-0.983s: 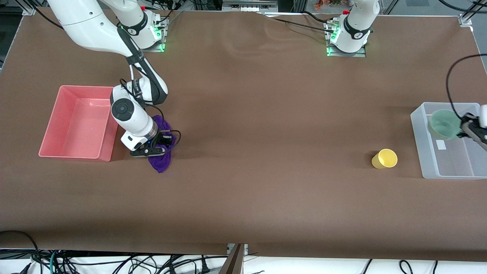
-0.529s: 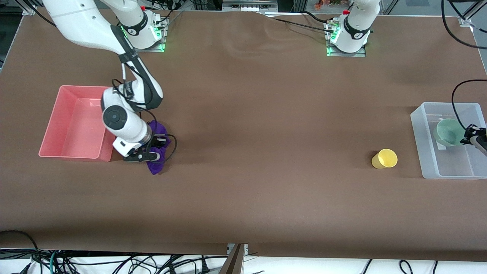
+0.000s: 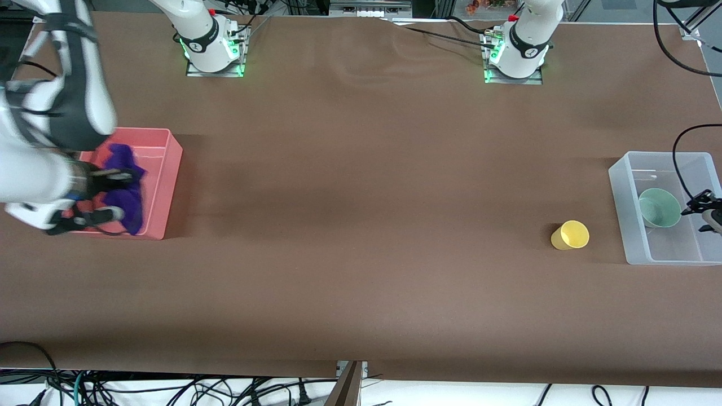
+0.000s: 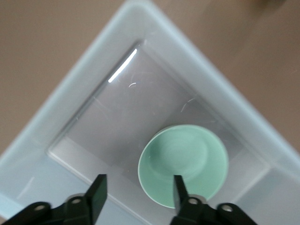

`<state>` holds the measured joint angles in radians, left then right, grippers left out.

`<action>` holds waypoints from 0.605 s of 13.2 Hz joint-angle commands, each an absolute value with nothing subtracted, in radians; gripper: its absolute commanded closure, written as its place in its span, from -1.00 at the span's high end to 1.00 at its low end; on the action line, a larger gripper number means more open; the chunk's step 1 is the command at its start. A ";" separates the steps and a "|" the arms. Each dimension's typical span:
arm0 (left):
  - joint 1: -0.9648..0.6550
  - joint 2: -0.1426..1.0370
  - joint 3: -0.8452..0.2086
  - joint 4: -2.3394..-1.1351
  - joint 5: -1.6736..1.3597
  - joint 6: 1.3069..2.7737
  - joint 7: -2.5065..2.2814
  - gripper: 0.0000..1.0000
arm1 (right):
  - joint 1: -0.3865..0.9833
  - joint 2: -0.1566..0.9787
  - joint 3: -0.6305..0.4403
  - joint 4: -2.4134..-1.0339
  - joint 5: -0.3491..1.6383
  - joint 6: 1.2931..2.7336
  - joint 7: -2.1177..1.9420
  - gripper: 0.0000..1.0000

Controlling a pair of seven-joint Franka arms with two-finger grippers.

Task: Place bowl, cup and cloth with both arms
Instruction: 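Carry the cloth into the pink bin while the left gripper lowers the bowl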

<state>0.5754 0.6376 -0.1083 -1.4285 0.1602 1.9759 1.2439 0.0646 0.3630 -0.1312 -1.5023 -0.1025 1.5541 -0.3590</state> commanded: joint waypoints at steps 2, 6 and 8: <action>0.418 0.526 -0.110 -1.442 0.164 1.816 0.941 1.00 | 0.048 0.383 -0.277 -1.641 -0.066 1.623 -0.543 -1.00; 0.283 0.596 -0.104 -1.442 0.088 1.871 0.591 1.00 | 0.035 0.385 -0.298 -1.914 -0.046 1.947 -0.549 -1.00; 0.272 0.655 -0.104 -1.462 0.069 2.012 0.488 0.96 | 0.035 0.390 -0.298 -1.995 0.001 2.037 -0.535 0.04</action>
<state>0.2760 0.5945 -0.1197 -1.4554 0.1055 1.9153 0.5599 0.0292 0.4263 -0.2955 -1.9002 -0.0375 1.9652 -0.5411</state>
